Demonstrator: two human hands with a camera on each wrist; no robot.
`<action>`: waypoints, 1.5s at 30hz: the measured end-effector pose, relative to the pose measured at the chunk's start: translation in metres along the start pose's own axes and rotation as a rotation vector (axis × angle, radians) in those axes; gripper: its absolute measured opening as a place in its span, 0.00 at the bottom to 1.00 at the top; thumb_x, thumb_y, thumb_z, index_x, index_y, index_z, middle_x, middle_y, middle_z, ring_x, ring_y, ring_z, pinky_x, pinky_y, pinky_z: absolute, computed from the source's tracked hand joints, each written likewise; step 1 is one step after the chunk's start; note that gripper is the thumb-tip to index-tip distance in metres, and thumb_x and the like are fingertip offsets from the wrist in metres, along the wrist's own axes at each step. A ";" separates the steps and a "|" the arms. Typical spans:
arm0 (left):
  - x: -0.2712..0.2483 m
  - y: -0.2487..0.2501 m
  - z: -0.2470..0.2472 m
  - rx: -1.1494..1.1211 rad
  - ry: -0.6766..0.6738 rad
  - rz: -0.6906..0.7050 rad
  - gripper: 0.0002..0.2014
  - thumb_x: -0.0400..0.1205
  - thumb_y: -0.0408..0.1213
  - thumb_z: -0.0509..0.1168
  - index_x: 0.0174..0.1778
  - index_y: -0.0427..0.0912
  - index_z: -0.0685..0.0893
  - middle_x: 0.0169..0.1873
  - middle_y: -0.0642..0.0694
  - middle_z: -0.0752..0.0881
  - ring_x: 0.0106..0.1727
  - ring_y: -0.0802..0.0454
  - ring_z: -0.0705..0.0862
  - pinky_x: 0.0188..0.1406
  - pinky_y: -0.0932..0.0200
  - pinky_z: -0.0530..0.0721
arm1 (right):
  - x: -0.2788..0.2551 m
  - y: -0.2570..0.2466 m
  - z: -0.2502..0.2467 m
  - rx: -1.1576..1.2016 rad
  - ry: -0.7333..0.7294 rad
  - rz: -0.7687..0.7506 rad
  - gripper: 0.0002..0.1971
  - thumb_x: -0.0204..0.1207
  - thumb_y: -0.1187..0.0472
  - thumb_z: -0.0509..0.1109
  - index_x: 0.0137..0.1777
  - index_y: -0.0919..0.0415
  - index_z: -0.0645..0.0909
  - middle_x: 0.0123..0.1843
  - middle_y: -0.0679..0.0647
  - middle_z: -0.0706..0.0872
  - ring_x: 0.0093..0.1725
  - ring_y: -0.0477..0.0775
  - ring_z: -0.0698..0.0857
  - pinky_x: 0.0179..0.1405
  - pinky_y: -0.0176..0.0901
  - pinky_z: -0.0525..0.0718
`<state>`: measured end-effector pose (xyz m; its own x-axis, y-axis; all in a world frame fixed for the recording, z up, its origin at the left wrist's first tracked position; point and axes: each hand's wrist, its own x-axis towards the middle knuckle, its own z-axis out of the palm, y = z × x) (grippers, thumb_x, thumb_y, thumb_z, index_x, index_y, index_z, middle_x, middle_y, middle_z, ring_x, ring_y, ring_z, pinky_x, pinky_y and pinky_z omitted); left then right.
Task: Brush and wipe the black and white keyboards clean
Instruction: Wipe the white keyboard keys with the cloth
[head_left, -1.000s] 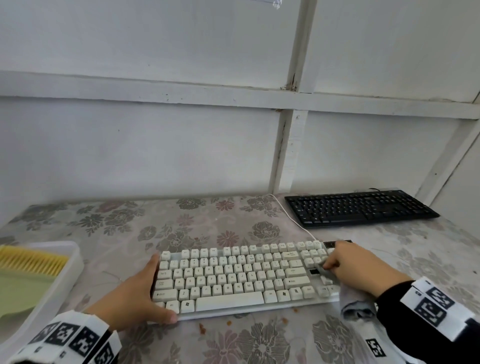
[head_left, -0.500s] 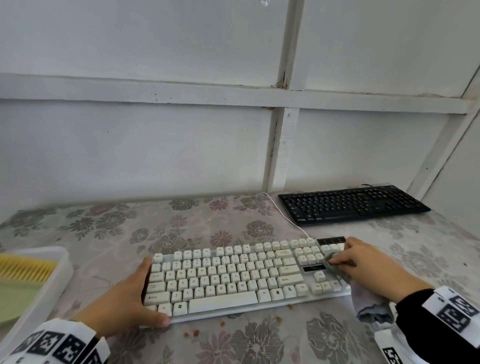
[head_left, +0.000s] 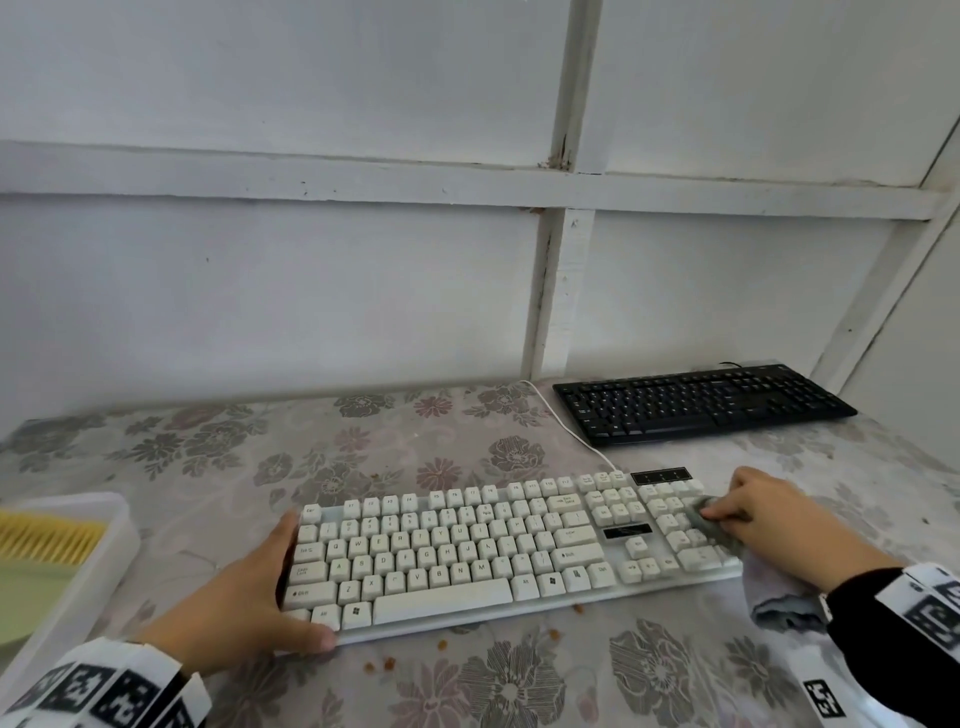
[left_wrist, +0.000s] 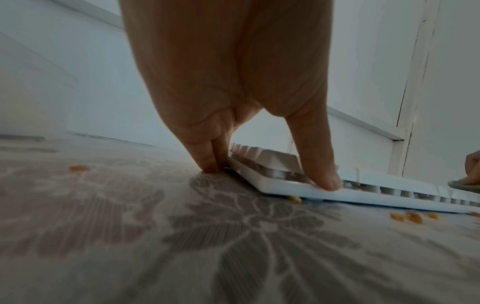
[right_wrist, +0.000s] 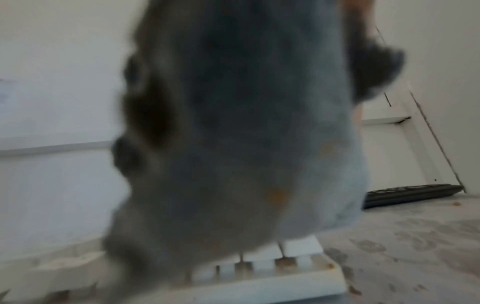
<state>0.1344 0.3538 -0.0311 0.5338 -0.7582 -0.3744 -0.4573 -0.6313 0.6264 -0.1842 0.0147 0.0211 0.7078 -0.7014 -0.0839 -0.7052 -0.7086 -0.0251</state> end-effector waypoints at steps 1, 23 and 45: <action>0.000 0.000 0.000 0.005 0.000 -0.001 0.79 0.40 0.71 0.76 0.81 0.53 0.36 0.75 0.58 0.66 0.70 0.58 0.73 0.72 0.60 0.70 | 0.000 0.002 -0.001 -0.019 0.008 0.022 0.11 0.81 0.56 0.65 0.54 0.50 0.89 0.41 0.46 0.69 0.33 0.38 0.69 0.31 0.28 0.69; -0.006 0.009 0.000 -0.040 -0.015 -0.017 0.80 0.37 0.67 0.79 0.81 0.54 0.37 0.74 0.55 0.70 0.67 0.57 0.74 0.69 0.61 0.70 | -0.004 0.021 0.004 0.017 0.028 0.130 0.18 0.75 0.55 0.73 0.24 0.43 0.77 0.36 0.45 0.67 0.31 0.37 0.71 0.27 0.29 0.65; -0.006 0.016 0.002 0.035 0.048 -0.006 0.61 0.68 0.44 0.78 0.81 0.48 0.35 0.60 0.48 0.81 0.60 0.52 0.81 0.54 0.63 0.79 | -0.008 -0.308 0.015 0.271 -0.083 -0.833 0.11 0.77 0.66 0.66 0.55 0.61 0.89 0.51 0.58 0.73 0.47 0.64 0.78 0.47 0.51 0.77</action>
<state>0.1221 0.3482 -0.0202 0.5693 -0.7465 -0.3445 -0.4785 -0.6416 0.5995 0.0267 0.2395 0.0147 0.9987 0.0511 -0.0048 0.0463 -0.9373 -0.3454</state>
